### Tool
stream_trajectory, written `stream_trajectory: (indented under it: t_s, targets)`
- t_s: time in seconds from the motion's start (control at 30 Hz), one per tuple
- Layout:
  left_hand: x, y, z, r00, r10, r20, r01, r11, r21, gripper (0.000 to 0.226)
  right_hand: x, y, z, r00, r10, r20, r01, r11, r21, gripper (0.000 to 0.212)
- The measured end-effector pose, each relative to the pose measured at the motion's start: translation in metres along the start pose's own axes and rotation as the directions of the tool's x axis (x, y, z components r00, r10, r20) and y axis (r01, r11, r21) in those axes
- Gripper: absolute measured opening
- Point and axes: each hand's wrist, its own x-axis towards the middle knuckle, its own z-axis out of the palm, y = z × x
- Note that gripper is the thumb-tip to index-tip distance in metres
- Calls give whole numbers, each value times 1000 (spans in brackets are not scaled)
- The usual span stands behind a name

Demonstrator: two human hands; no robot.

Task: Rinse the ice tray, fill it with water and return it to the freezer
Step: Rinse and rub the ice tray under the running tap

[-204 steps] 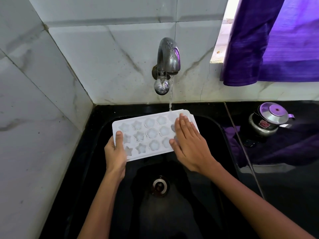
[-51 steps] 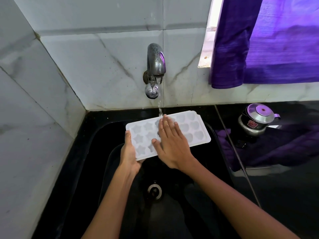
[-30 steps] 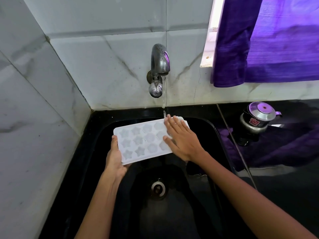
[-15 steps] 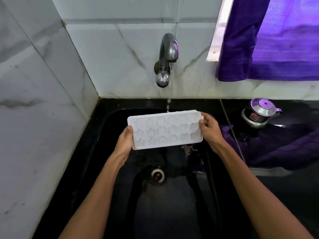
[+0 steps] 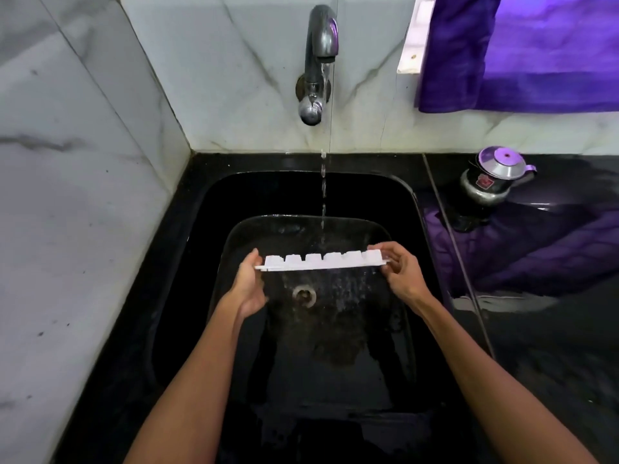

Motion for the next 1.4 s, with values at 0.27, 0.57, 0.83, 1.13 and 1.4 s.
stream_trajectory:
  t_s: [0.27, 0.57, 0.83, 1.13, 1.4]
  targets:
    - [-16, -13, -4, 991, -90, -96, 73, 983, -170, 30, -19, 13, 8, 1000, -3, 29, 4, 1000, -28, 52]
    - [-14, 13, 23, 957, 97, -274, -157, 966, -207, 27, 38, -39, 9, 993, -89, 77, 110, 936, -334, 57]
    - [-8, 60, 46, 905, 271, -329, -347, 916, -200, 14, 82, -102, 50, 957, -242, -158, 68, 720, -690, 33]
    - [6, 85, 42, 855, 339, -393, -420, 897, -141, 15, 93, -97, 69, 817, -301, 491, 575, 371, -729, 65]
    - [9, 79, 48, 867, 328, -375, -396, 910, -122, 19, 110, -91, 50, 982, -80, 171, 189, 429, -883, 80]
